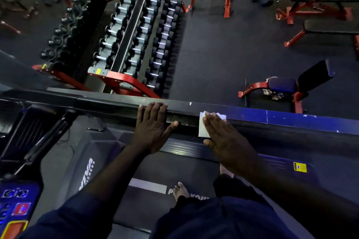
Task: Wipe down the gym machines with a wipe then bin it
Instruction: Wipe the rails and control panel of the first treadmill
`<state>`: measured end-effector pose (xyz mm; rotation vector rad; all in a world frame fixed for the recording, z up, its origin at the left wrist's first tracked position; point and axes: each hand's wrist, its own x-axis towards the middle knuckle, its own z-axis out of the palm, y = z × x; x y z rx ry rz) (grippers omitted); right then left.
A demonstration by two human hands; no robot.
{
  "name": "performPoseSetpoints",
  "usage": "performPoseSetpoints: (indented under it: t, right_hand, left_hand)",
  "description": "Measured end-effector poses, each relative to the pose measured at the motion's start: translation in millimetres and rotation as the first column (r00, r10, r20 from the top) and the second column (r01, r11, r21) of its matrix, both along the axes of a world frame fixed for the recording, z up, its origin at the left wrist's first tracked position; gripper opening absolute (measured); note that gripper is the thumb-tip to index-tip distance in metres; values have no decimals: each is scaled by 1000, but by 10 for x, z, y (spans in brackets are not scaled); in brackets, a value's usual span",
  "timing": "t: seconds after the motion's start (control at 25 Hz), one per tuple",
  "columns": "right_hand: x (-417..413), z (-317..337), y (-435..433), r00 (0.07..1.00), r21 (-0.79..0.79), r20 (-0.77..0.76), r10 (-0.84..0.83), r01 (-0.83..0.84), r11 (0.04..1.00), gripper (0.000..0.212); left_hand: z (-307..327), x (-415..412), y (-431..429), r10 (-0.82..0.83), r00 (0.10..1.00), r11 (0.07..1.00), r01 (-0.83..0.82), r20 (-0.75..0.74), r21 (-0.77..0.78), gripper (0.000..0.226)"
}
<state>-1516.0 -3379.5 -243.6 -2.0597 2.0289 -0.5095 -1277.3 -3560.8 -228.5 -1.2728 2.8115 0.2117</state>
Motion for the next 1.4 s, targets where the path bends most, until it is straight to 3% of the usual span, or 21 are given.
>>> performPoseSetpoints:
  t: [0.08, 0.12, 0.24, 0.4, 0.48, 0.56, 0.6, 0.72, 0.76, 0.88, 0.92, 1.04, 1.08, 1.24, 1.36, 1.4]
  right_hand:
    - [-89, -53, -85, 995, -105, 88, 40, -31, 994, 53]
    - [-140, -35, -165, 979, -107, 203, 17, 5, 994, 50]
    - [-264, 44, -481, 830, 157, 533, -167, 96, 983, 48]
    - [-472, -60, -592, 675, 363, 709, -204, -101, 926, 38]
    - [-616, -111, -775, 639, 457, 735, -229, -215, 863, 42]
    - [-624, -173, -967, 658, 543, 714, -238, -305, 782, 57]
    - [-611, -201, -1018, 651, 558, 722, -236, -345, 755, 56]
    - [-665, -259, -979, 495, 504, 828, -265, -448, 738, 41]
    - [-687, -261, -996, 491, 504, 829, -268, -447, 739, 39]
    - [-618, -266, -1211, 632, 583, 744, -215, -459, 670, 38]
    - [-587, -267, -1256, 625, 598, 748, -223, -487, 637, 40]
    - [-635, -306, -1213, 446, 523, 847, -289, -604, 602, 51]
    - [-644, -321, -1199, 442, 518, 850, -286, -603, 608, 49]
    - [-507, -165, -1434, 588, 610, 771, -246, -571, 549, 46]
    - [-536, -54, -1463, 557, 567, 808, -194, -643, 515, 48]
    - [-533, -53, -1479, 584, 585, 790, -184, -629, 513, 47]
  left_hand:
    - [-13, -58, 50, 46, 999, 999, -45, -17, 7, 89]
    - [-17, -71, 67, 61, 998, 998, -61, -31, 3, 88]
    - [-33, -117, 78, 92, 995, 995, -93, -43, -27, 83]
    - [-2, -162, 108, 135, 989, 990, -137, -66, -28, 82]
    - [22, -188, 119, 157, 985, 987, -158, -75, -16, 83]
    - [34, -207, 128, 171, 984, 985, -171, -54, 4, 84]
    - [42, -214, 130, 182, 982, 983, -182, -47, 12, 84]
    - [79, -224, 141, 202, 979, 979, -201, -31, 22, 86]
    - [88, -227, 143, 208, 978, 978, -208, -26, 22, 87]
    - [95, -245, 132, 208, 978, 978, -207, -9, 32, 88]
    - [97, -241, 127, 209, 978, 977, -208, -4, 36, 89]
    - [107, -217, 130, 211, 977, 977, -210, -14, 47, 88]
    - [109, -211, 131, 213, 977, 976, -212, -22, 47, 88]
    - [86, -188, 125, 202, 979, 978, -199, -34, 58, 86]
    - [94, -139, 105, 169, 985, 985, -167, -41, 47, 85]
    - [102, -118, 90, 152, 987, 987, -150, -43, 49, 84]
